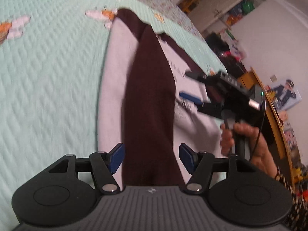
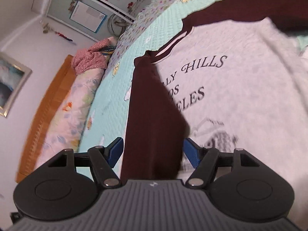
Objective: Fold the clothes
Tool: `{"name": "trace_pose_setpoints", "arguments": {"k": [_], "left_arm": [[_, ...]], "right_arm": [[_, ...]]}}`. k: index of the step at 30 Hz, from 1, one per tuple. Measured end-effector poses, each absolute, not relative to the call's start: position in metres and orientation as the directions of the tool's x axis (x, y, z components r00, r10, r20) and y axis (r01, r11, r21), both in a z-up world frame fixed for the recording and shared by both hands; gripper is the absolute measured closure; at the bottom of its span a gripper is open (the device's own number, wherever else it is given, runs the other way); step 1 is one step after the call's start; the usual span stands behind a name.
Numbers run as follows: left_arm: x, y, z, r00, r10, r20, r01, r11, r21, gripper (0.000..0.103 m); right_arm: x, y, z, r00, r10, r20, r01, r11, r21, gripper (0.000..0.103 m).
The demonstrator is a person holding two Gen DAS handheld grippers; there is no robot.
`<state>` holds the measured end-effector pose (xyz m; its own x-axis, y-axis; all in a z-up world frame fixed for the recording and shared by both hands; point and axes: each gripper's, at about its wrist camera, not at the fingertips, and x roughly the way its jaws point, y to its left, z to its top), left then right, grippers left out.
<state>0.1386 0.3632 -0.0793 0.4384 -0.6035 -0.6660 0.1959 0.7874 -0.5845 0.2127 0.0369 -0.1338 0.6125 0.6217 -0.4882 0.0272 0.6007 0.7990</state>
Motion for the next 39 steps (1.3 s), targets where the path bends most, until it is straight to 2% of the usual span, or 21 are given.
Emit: {"name": "trace_pose_setpoints", "arguments": {"k": [5, 9, 14, 17, 18, 19, 20, 21, 22, 28, 30, 33, 39], "left_arm": [[0.195, 0.353, -0.072, 0.491, -0.563, -0.665, 0.194, 0.815, -0.546, 0.037], [0.246, 0.337, -0.068, 0.546, -0.558, -0.625, 0.254, 0.821, -0.511, 0.037], [0.291, 0.323, -0.078, 0.546, -0.543, -0.638, 0.269, 0.835, -0.48, 0.037], [0.305, 0.317, -0.085, 0.516, -0.534, -0.669, 0.274, 0.843, -0.462, 0.037], [0.308, 0.315, -0.087, 0.508, -0.532, -0.677, 0.275, 0.845, -0.459, 0.039], [0.312, 0.314, -0.089, 0.5, -0.532, -0.684, 0.277, 0.846, -0.456, 0.043], [0.313, 0.312, -0.089, 0.497, -0.54, -0.679, 0.293, 0.841, -0.455, 0.055], [0.313, 0.311, -0.089, 0.492, -0.554, -0.671, 0.317, 0.832, -0.454, 0.066], [0.312, 0.31, -0.089, 0.487, -0.566, -0.665, 0.341, 0.825, -0.451, 0.084], [0.317, 0.297, -0.084, 0.488, -0.559, -0.67, 0.404, 0.825, -0.395, 0.096], [0.321, 0.293, -0.079, 0.51, -0.568, -0.646, 0.418, 0.82, -0.391, 0.099], [0.328, 0.283, -0.074, 0.521, -0.561, -0.643, 0.423, 0.825, -0.376, 0.099], [0.33, 0.277, -0.089, 0.504, -0.528, -0.684, 0.394, 0.845, -0.362, 0.099]], "right_arm": [[0.227, 0.042, -0.143, 0.563, 0.634, -0.53, 0.053, 0.613, 0.789, 0.034], [0.223, 0.043, -0.148, 0.546, 0.665, -0.509, 0.038, 0.587, 0.808, 0.034], [0.22, 0.038, -0.153, 0.545, 0.688, -0.479, 0.036, 0.552, 0.833, 0.04], [0.219, 0.038, -0.154, 0.536, 0.702, -0.468, 0.008, 0.551, 0.835, 0.047], [0.219, 0.039, -0.154, 0.534, 0.703, -0.47, -0.001, 0.556, 0.831, 0.053], [0.219, 0.039, -0.155, 0.531, 0.705, -0.471, -0.011, 0.561, 0.828, 0.064], [0.219, 0.04, -0.155, 0.529, 0.707, -0.471, -0.017, 0.563, 0.826, 0.072], [0.22, 0.04, -0.157, 0.526, 0.709, -0.469, -0.022, 0.563, 0.826, 0.084], [0.22, 0.039, -0.158, 0.528, 0.707, -0.471, -0.021, 0.565, 0.825, 0.087], [0.221, 0.034, -0.159, 0.551, 0.697, -0.459, -0.016, 0.559, 0.829, 0.091], [0.222, 0.031, -0.157, 0.571, 0.686, -0.451, -0.012, 0.557, 0.831, 0.091], [0.226, 0.027, -0.155, 0.597, 0.672, -0.438, -0.012, 0.554, 0.833, 0.091], [0.234, 0.029, -0.158, 0.613, 0.619, -0.491, -0.016, 0.631, 0.775, 0.091]]}}
